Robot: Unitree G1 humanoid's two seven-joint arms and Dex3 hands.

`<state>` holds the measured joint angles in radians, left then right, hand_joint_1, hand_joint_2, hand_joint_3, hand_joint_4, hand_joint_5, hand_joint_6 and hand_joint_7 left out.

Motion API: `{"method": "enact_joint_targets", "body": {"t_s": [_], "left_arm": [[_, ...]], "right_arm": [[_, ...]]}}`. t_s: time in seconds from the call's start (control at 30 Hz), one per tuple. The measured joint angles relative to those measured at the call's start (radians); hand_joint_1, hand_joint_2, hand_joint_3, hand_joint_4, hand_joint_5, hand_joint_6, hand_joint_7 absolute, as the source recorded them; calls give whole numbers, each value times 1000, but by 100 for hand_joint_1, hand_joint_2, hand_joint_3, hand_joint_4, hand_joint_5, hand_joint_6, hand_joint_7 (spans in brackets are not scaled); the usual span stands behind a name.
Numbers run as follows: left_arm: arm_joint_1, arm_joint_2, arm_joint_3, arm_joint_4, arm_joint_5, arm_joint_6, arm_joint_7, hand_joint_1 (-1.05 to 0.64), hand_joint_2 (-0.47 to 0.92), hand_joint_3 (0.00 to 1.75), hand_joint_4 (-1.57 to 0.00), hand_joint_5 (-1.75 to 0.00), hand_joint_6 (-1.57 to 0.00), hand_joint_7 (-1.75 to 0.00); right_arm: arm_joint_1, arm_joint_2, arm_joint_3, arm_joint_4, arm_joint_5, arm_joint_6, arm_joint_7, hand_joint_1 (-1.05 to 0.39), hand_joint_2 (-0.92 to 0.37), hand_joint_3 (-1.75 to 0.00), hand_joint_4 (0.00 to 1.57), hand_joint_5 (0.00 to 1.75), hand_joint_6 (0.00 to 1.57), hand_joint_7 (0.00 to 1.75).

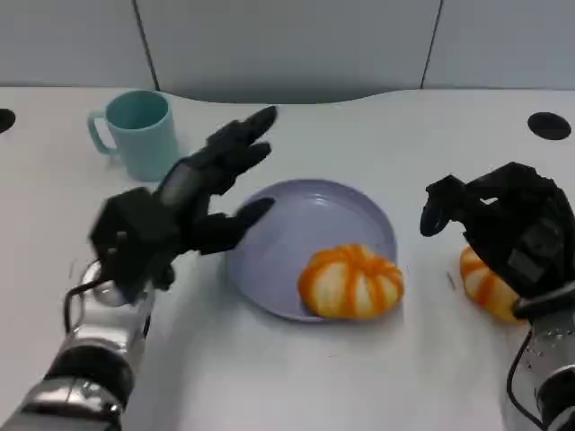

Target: Grasp the bread from the table and place it into the plate.

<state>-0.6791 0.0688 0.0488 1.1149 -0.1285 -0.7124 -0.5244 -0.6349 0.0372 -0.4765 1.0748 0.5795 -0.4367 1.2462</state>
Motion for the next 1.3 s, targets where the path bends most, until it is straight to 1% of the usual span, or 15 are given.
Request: {"method": "enact_joint_targets", "body": {"t_s": [0.03,0.07,0.1,0.2,0.23,0.27,0.3,0.43,0.57,0.6,0.67,0.8,0.97,1.1,1.3], "left_arm": [[35,8,35,-51,-72,60,-81,-101,92,42,0,-70,-17,-4],[69,18,60,-96,-122,108,-136,-98,92,44,-1,-80,-21,-7],[106,25,83,-146,-173,158,-178,-96,92,47,-2,-84,-23,-8],[244,14,150,-299,-303,255,-226,-92,92,53,-10,-91,-27,-11],[285,5,164,-321,-316,256,-233,-92,92,53,-14,-93,-28,-12],[328,-12,178,-324,-330,241,-240,-93,92,53,-13,-102,-28,-16],[375,-34,189,-319,-341,227,-247,-94,92,52,-12,-105,-28,-18],[502,-95,196,-299,-341,258,-246,-96,92,51,-15,-108,-28,-21],[489,-106,193,-326,-337,267,-246,-97,92,52,-18,-105,-28,-23],[485,-106,193,-333,-337,269,-246,-97,92,56,-29,-101,-30,-27],[481,-112,198,-356,-368,340,-256,-97,92,59,-38,-98,-30,-29],[482,-116,214,-402,-436,483,-292,-97,92,60,-46,-92,-31,-32],[482,-114,228,-432,-456,545,-296,-97,92,59,-47,-90,-30,-33],[482,-101,242,-436,-464,595,-327,-96,92,58,-49,-89,-32,-34],[483,-86,266,-453,-488,684,-332,-97,92,53,-54,-90,-39,-38]], "right_arm": [[4,1,2,-5,0,-1,0,-57,-92,-2,71,137,102,40],[11,1,3,-11,0,-2,0,-57,-92,-2,70,138,100,44],[17,0,4,-15,0,-3,3,-57,-91,-2,69,139,99,46],[24,-5,5,-20,2,5,20,-56,-92,-1,70,136,97,48],[25,-8,4,-22,3,10,24,-56,-92,-1,71,134,98,48],[25,-11,4,-23,4,20,30,-54,-91,-1,72,133,98,48],[25,-18,4,-23,4,30,38,-54,-91,0,73,132,98,48],[27,-60,1,-28,4,70,41,-57,-90,0,74,133,100,46],[33,-71,5,-38,2,98,41,-57,-90,0,74,133,101,43],[36,-74,5,-38,2,100,41,-57,-88,0,75,138,105,43],[35,-91,1,-22,3,113,57,-58,-87,0,75,140,107,42],[28,-120,-12,27,3,120,82,-58,-87,0,74,138,107,41],[27,-119,-11,42,0,109,94,-55,-87,0,74,140,108,39],[27,-107,-8,40,0,107,91,-49,-87,0,74,133,107,35],[28,-94,-1,22,-4,90,82,-49,-89,0,71,138,107,32]]}}
